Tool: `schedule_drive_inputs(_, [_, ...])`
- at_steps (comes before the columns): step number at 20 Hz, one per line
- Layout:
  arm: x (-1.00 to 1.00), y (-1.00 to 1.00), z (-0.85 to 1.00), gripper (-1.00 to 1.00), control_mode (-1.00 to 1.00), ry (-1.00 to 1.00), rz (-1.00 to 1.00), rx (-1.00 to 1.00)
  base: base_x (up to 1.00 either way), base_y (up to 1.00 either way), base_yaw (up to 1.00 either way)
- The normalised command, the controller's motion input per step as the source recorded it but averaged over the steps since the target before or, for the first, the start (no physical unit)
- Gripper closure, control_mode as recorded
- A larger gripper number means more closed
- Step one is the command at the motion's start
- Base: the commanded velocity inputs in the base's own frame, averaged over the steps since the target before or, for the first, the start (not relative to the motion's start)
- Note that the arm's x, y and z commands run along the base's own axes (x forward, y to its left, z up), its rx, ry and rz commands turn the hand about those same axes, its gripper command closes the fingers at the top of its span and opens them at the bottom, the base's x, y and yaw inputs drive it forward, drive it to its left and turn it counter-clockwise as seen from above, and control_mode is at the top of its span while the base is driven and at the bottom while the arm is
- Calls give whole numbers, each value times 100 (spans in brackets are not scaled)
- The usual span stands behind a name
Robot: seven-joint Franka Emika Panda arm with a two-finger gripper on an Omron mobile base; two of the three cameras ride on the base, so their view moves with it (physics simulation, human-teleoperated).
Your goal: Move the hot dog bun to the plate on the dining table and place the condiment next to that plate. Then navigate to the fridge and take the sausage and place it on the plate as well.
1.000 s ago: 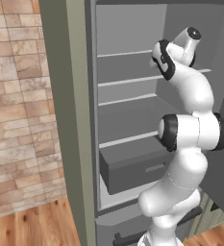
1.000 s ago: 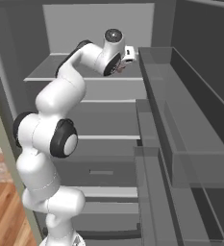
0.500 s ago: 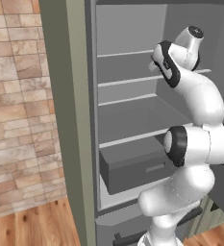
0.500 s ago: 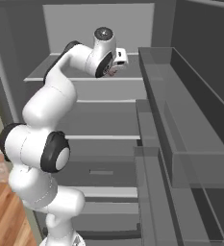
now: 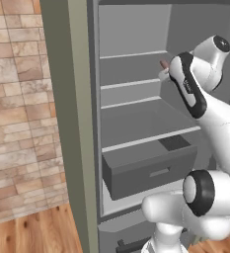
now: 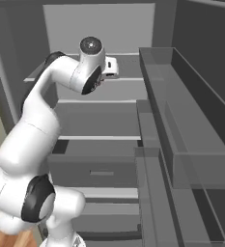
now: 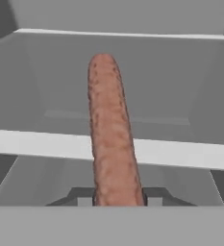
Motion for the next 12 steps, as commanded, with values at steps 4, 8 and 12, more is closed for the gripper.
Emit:
schedule_drive_inputs(4, [-100,13,34,100,-100,2,0,0,0,0,0])
schedule_drive_inputs(8, [-100,21,6,100,-100,8,0,0,0,0,0])
schedule_drive_inputs(12, [-100,32,-11,100,-100,15,0,0,0,0,0])
